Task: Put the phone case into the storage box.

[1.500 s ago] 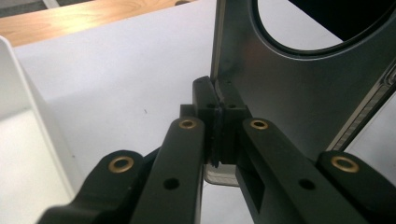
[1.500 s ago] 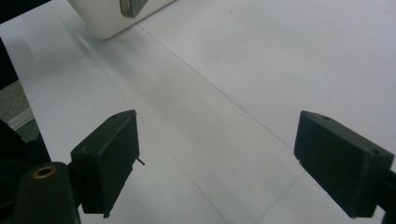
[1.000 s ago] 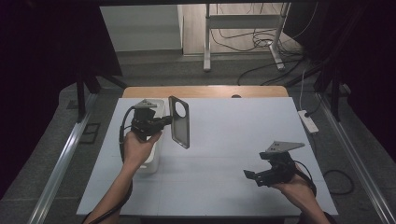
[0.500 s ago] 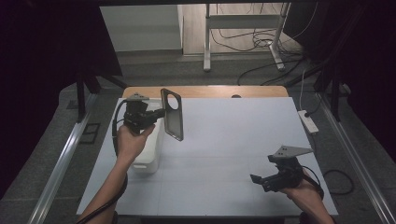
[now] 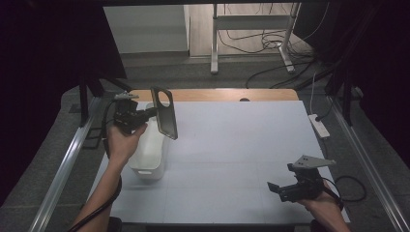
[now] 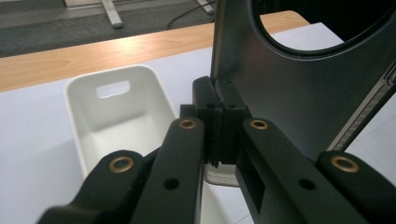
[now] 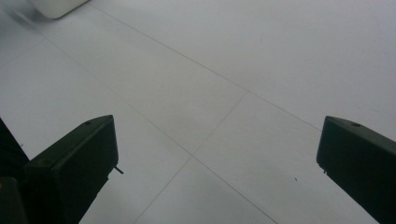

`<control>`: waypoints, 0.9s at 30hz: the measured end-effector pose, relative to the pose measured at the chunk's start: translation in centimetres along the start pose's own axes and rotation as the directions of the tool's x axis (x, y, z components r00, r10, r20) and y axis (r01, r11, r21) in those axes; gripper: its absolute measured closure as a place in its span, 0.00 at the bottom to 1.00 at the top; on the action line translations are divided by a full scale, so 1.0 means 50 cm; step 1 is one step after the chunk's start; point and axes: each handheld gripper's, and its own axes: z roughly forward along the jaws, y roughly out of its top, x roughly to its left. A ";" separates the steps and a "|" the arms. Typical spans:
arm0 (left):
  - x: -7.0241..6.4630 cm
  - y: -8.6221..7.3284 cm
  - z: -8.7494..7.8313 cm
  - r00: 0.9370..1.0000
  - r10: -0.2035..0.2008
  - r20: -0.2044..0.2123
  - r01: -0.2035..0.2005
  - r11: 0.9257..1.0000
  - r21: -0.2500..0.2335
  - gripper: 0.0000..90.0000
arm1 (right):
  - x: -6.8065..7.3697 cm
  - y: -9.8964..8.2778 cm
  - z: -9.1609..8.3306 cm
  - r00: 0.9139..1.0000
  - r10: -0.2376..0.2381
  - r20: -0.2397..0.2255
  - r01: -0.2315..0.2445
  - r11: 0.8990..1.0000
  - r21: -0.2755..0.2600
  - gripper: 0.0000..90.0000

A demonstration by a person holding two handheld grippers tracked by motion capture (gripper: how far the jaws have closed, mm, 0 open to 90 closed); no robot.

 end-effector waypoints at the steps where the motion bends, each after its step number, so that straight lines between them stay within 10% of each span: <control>1: 0.003 0.001 -0.002 1.000 0.003 -0.006 -0.003 1.000 0.003 0.99 | -0.003 -0.003 -0.003 1.000 0.004 0.006 -0.004 1.000 -0.003 0.00; 27: 0.063 0.014 -0.001 0.994 -0.036 -0.099 0.036 0.999 0.000 0.99 | -0.027 -0.037 -0.036 0.993 0.066 0.098 -0.064 0.998 -0.020 0.00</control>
